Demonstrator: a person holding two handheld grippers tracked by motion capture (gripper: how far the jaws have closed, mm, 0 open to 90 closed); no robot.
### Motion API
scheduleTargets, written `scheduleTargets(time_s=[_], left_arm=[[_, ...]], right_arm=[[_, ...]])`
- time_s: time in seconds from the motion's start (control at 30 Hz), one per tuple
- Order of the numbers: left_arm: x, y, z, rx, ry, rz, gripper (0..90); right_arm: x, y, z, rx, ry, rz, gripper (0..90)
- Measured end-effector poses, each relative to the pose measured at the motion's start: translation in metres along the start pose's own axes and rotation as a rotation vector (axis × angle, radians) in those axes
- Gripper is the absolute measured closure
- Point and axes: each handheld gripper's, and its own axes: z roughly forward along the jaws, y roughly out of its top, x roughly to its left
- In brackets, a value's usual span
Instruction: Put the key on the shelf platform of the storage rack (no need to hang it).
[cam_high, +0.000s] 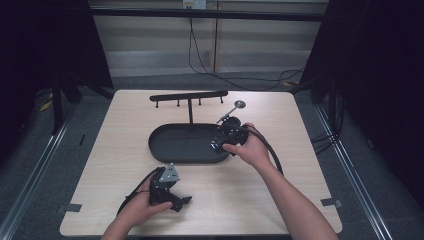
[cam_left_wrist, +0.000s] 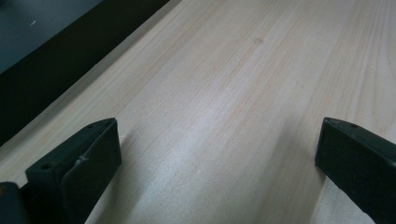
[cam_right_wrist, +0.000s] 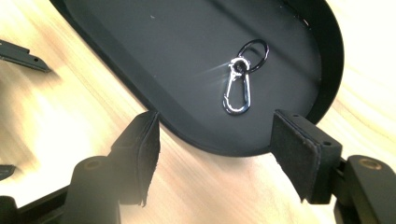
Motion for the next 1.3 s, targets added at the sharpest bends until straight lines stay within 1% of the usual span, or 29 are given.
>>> scheduleTargets(time_s=[0.23,0.3,0.5,0.53,0.7,0.83,0.87,0.93,1.1,1.13,1.3], left_arm=[[0.0,0.0,0.0,0.001,0.0,0.0,0.0],[0.0,0.0,0.0,0.0,0.0,0.0,0.0],[0.0,0.0,0.0,0.001,0.0,0.001,0.0],[0.0,0.0,0.0,0.001,0.0,0.0,0.0],[0.0,0.0,0.0,0.0,0.0,-0.001,0.0],[0.0,0.0,0.0,0.001,0.0,0.001,0.0],[0.0,0.0,0.0,0.001,0.0,0.001,0.0],[0.0,0.0,0.0,0.001,-0.001,0.001,0.0],[0.0,0.0,0.0,0.001,-0.001,0.001,0.0],[0.0,0.0,0.0,0.001,-0.001,0.0,0.0],[0.0,0.0,0.0,0.001,0.0,0.001,0.0]], right_arm=[[-0.002,-0.006,-0.005,0.002,0.0,-0.001,32.6],[-0.003,-0.008,-0.007,0.003,0.002,0.007,32.2],[-0.005,-0.014,-0.012,0.01,0.003,0.003,31.8],[-0.006,-0.015,-0.012,0.008,0.001,-0.004,31.7],[-0.006,-0.019,-0.016,0.011,0.009,0.004,31.2],[-0.006,-0.022,-0.018,0.013,0.005,-0.002,30.2],[-0.007,-0.023,-0.019,0.013,0.007,-0.012,30.2],[-0.006,-0.025,-0.021,0.009,0.013,-0.006,30.1],[-0.006,-0.029,-0.026,0.011,0.014,-0.011,30.1],[-0.007,-0.03,-0.028,0.012,0.011,-0.018,30.1],[-0.009,-0.034,-0.033,0.01,0.011,-0.017,30.2]])
